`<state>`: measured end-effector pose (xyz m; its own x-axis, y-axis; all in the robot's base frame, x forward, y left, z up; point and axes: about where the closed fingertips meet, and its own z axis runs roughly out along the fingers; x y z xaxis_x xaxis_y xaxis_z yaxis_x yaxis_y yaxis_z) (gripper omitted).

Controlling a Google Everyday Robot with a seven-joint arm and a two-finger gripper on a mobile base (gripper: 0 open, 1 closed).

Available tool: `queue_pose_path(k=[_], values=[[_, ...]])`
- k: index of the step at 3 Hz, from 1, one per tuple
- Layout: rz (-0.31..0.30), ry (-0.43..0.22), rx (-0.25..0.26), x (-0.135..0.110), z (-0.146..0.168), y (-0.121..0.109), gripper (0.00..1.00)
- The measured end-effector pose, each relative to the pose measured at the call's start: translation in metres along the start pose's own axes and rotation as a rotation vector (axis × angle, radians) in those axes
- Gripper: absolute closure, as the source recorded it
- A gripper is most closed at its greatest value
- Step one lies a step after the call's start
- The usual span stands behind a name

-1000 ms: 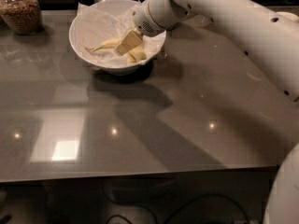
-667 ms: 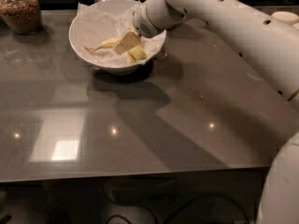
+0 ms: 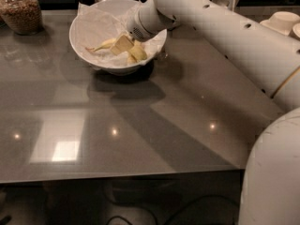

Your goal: Pick banana from white bowl

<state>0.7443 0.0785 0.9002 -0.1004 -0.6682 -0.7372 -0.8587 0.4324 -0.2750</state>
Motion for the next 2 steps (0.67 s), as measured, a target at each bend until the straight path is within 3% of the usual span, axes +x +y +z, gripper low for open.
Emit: queue_pose_path(k=[2], values=[[-0.029,0.074,-0.035,0.012,0.026,0.009,0.34]])
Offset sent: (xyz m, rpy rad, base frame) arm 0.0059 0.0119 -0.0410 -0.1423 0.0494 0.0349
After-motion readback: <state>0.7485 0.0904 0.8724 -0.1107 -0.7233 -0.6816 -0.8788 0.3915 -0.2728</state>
